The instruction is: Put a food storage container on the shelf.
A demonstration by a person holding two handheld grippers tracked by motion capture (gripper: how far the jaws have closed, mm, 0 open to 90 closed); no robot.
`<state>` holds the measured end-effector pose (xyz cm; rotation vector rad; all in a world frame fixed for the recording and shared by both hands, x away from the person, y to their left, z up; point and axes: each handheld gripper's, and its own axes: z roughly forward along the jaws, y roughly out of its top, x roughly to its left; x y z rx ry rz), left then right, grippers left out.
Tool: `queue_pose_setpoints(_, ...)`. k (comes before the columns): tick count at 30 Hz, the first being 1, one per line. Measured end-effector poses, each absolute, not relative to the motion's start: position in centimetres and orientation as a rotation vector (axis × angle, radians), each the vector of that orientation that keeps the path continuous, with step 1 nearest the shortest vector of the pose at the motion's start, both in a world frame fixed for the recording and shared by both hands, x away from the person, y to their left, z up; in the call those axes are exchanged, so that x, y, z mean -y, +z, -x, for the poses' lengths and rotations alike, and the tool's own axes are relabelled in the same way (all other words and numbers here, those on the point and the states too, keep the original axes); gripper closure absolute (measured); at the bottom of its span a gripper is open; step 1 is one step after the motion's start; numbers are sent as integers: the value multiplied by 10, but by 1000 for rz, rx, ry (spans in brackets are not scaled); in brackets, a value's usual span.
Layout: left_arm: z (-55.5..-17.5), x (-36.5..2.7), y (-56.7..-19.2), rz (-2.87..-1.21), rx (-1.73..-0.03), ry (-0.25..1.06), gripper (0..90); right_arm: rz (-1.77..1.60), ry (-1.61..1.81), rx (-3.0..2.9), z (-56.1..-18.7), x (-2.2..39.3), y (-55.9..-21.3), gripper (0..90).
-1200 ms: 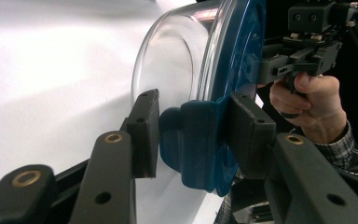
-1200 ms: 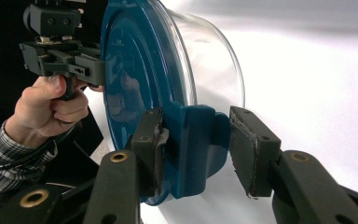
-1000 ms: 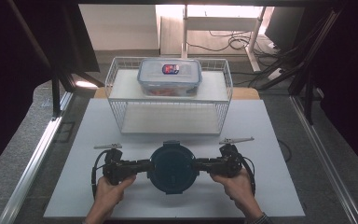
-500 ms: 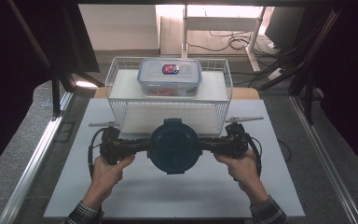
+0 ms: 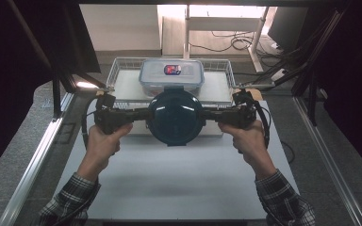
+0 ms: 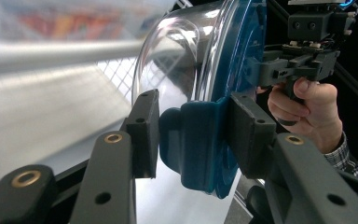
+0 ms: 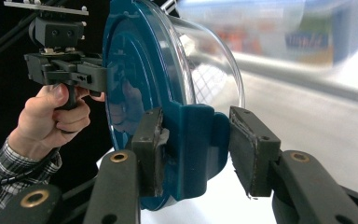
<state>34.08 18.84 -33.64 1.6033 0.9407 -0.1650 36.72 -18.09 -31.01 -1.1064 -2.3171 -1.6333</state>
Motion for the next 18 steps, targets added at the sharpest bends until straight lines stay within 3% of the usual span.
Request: queue_pose_setpoints(18, -398, -201, -270, -1583, -924, -166, 570, 1094, -1729, 2305, -417, 170, -243, 569)
